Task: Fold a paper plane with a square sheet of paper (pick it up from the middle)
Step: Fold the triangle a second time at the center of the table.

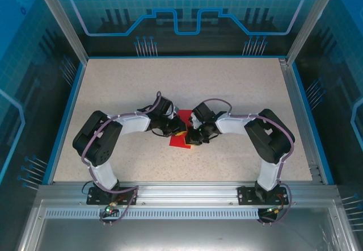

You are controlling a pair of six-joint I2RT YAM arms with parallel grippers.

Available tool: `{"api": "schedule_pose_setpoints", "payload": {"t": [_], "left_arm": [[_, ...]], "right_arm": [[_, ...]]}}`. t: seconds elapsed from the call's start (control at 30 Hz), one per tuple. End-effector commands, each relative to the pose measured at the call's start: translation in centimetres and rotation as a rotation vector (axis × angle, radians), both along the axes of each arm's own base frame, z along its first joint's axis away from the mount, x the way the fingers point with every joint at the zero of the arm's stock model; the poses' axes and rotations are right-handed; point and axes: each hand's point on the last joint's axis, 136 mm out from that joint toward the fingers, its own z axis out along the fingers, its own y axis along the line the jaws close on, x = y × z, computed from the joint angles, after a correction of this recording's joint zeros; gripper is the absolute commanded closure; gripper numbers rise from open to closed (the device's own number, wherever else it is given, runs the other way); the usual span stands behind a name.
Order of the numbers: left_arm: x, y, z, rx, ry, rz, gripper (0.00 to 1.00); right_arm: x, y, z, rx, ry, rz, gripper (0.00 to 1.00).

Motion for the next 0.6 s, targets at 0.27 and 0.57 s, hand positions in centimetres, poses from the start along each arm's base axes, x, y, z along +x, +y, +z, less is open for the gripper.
{"api": "schedule_pose_setpoints", "payload": {"t": [0.27,0.57], "left_arm": [[-0.1,3.0,-5.3,0.191,0.072,0.053,0.89],[1.3,5.1,-4.7,0.235,0.041,0.086,0.89]], "right_arm": [[-2.8,-3.2,-4.2,-0.15,0.123,-0.014,0.94],[-2.8,-3.5,-4.4,-0.174,0.133,-0.011,0.98]]}}
